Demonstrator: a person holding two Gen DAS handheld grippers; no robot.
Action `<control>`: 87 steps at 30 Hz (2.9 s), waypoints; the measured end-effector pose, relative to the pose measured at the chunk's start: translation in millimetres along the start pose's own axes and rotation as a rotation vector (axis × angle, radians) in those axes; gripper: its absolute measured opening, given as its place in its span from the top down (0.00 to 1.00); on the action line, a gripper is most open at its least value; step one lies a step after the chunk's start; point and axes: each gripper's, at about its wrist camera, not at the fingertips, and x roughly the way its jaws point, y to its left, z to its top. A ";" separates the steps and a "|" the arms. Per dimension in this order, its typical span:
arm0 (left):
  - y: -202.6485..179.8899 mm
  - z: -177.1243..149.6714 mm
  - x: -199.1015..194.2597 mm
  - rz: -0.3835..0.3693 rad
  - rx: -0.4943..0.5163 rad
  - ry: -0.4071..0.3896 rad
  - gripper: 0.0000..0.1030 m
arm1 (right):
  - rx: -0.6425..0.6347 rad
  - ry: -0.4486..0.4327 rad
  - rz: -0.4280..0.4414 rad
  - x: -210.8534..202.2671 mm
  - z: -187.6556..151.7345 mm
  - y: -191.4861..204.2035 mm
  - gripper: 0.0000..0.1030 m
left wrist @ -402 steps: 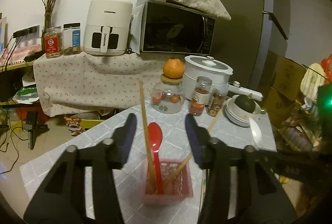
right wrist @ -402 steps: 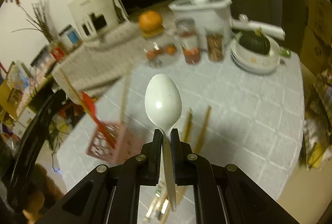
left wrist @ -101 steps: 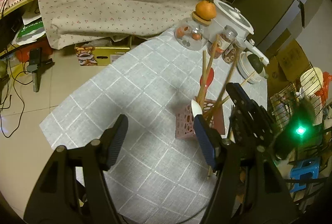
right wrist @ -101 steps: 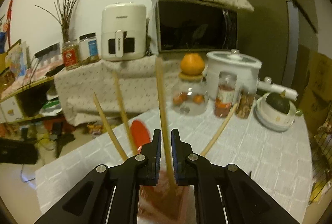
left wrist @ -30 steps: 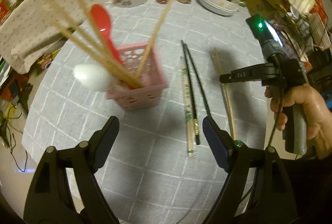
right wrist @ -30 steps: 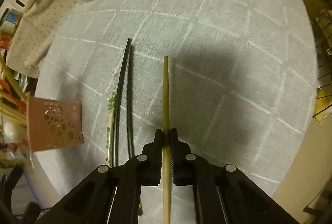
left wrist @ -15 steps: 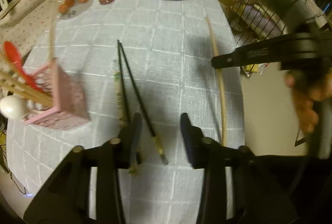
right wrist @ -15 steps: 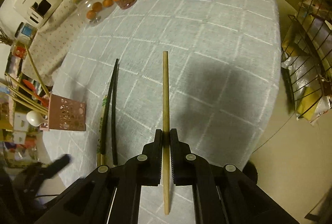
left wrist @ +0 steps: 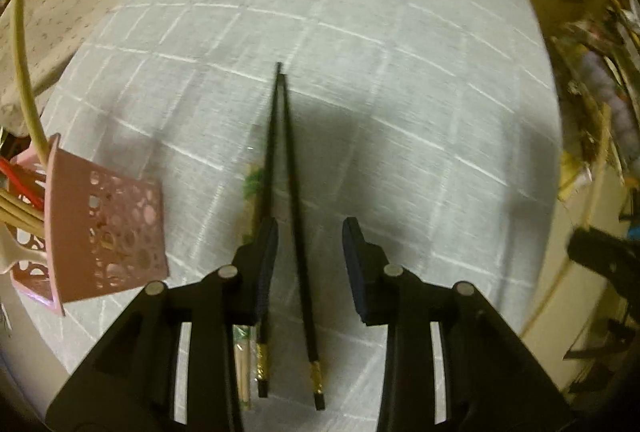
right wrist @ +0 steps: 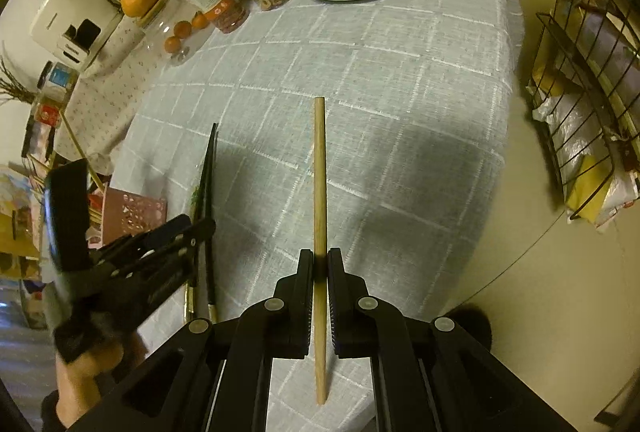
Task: Organize utensils
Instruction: 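Grasp a black chopstick with the left gripper while the right holds its wooden chopstick, then carry the black and wooden chopsticks to the pink holder and insert them with both grippers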
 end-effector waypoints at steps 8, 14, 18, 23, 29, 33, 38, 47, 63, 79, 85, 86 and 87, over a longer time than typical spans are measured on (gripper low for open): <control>8.6 13.1 21.2 -0.050 -0.075 0.042 0.66 | 0.010 -0.005 0.007 -2.3 -0.1 -5.7 0.93; 8.5 23.6 28.1 -0.062 -0.089 0.025 0.69 | 0.018 -0.002 0.005 -0.3 -0.3 -7.4 0.93; 9.9 26.6 29.7 -0.070 -0.074 0.025 0.93 | 0.024 0.002 0.001 1.8 -0.4 -7.9 0.93; 12.6 14.0 19.8 -0.108 -0.028 0.009 0.94 | 0.023 -0.006 -0.013 0.4 -2.0 -4.2 0.93; 17.8 -13.1 -23.7 -0.180 0.070 -0.079 0.94 | 0.031 -0.056 -0.026 -10.3 -4.7 7.4 0.93; 27.3 -27.0 -54.5 -0.219 0.113 -0.149 0.94 | 0.012 -0.097 -0.022 -21.3 -9.4 24.3 0.93; 43.2 -42.5 -95.7 -0.271 0.137 -0.233 0.94 | -0.056 -0.156 -0.039 -38.3 -18.4 48.8 0.93; 76.8 -66.1 -156.3 -0.372 0.121 -0.396 0.94 | -0.220 -0.264 -0.072 -67.8 -36.8 97.9 0.93; 131.2 -74.1 -245.5 -0.334 0.074 -0.706 0.94 | -0.374 -0.403 0.002 -105.0 -38.3 173.3 0.93; 175.3 -62.8 -224.3 -0.222 -0.067 -0.750 0.94 | -0.401 -0.376 0.060 -86.7 -37.6 206.1 0.93; 165.8 -47.9 -192.8 -0.188 -0.065 -0.663 0.94 | -0.394 -0.365 0.058 -81.8 -37.7 204.9 0.93; 165.3 -45.7 -188.0 -0.188 -0.067 -0.651 0.94 | -0.397 -0.363 0.060 -81.5 -37.9 206.3 0.93; 163.6 -44.9 -185.1 -0.185 -0.065 -0.642 0.94 | -0.400 -0.362 0.062 -81.1 -37.8 207.8 0.93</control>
